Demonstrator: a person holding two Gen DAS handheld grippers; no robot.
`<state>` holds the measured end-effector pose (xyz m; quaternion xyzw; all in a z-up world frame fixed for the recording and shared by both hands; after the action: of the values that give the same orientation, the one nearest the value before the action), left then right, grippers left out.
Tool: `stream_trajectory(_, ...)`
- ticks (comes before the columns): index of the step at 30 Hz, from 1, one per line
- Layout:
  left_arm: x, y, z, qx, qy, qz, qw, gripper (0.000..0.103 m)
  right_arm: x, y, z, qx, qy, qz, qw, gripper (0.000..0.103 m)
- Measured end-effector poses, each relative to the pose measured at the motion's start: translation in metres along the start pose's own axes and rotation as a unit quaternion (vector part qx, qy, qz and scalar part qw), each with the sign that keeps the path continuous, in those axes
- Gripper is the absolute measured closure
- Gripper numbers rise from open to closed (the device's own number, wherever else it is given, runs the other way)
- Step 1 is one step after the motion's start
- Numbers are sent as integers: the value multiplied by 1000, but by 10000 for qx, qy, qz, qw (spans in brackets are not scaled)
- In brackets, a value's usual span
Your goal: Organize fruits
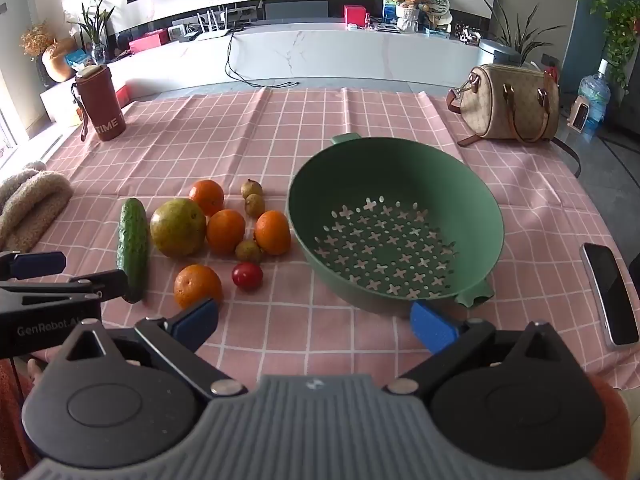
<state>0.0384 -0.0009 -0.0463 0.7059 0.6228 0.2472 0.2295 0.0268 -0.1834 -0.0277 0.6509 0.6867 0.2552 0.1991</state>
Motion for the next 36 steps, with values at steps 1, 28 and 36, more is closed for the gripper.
stream_trajectory(1, 0, 0, 0, 0, 8, 25, 10000, 17, 0, 0, 0, 6, -19, -19, 10000, 5)
stream_trajectory(28, -2, -4, 1, 19, 3, 24, 10000, 17, -3, -2, 2, 77, -65, 66, 9999, 5)
stream_trajectory(36, -2, -6, 3, 41, 8, 13, 10000, 17, -4, -2, 3, 96, -67, 85, 9999, 4)
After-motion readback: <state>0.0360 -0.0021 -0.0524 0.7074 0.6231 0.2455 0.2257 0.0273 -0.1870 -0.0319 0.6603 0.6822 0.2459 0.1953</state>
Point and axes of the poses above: each gripper's, at about its wrist camera, not at the fingertips, and z roughly the way its jaws point, x to its left, y to its top, the point moved 6 cm from there along z, roughly the way its jaws point, and after that the axes turned 2 degrees about z, right-handed, at the moved point
